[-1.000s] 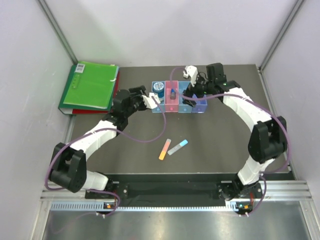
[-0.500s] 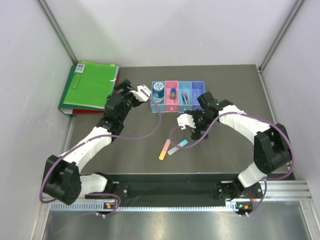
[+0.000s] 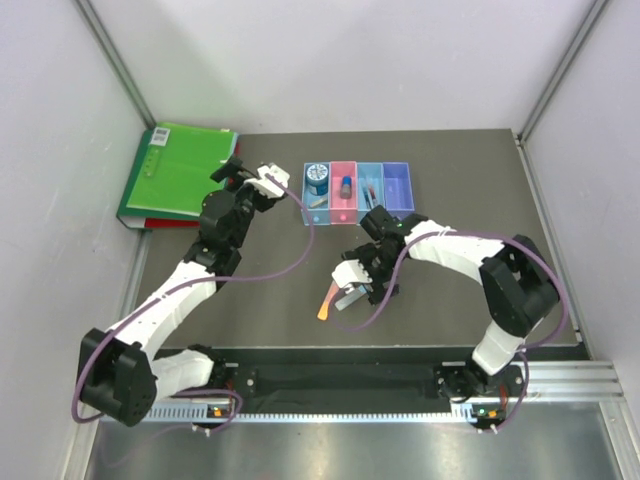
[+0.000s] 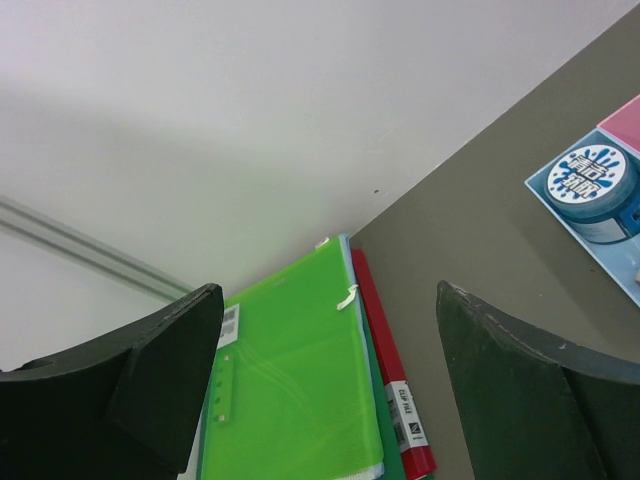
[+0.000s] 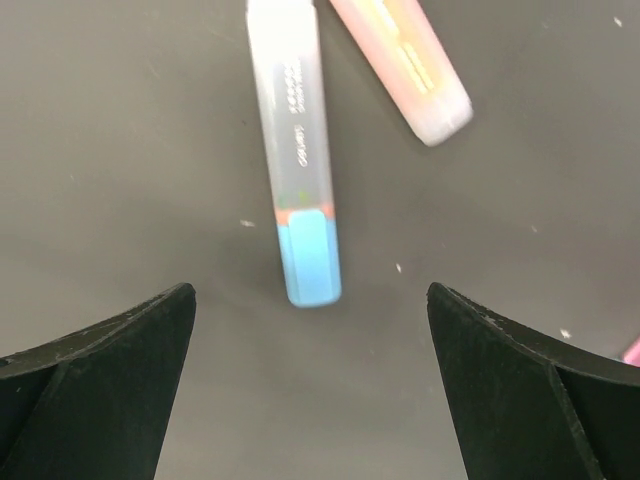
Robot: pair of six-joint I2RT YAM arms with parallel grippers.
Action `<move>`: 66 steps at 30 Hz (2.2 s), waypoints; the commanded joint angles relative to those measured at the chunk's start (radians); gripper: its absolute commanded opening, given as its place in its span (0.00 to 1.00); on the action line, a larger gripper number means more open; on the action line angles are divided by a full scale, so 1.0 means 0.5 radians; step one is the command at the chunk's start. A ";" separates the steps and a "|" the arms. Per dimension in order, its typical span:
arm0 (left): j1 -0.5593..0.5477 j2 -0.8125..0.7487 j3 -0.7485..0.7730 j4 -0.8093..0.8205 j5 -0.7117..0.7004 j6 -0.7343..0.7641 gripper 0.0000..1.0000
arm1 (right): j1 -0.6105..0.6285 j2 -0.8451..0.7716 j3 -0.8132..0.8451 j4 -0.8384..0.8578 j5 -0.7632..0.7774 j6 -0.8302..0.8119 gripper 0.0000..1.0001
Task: Sort the stationery into containers
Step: Pick up the pen from the center of the board.
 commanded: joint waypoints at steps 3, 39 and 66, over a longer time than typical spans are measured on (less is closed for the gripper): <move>0.007 -0.148 -0.045 0.082 -0.042 -0.021 0.92 | 0.061 0.071 -0.054 0.086 -0.046 -0.015 0.94; 0.010 0.023 -0.042 0.435 0.087 0.083 0.93 | 0.006 -0.067 0.427 -0.178 0.175 0.690 0.00; 0.010 0.330 0.164 0.678 0.102 0.145 0.93 | -0.810 0.473 1.231 0.380 0.142 2.218 0.00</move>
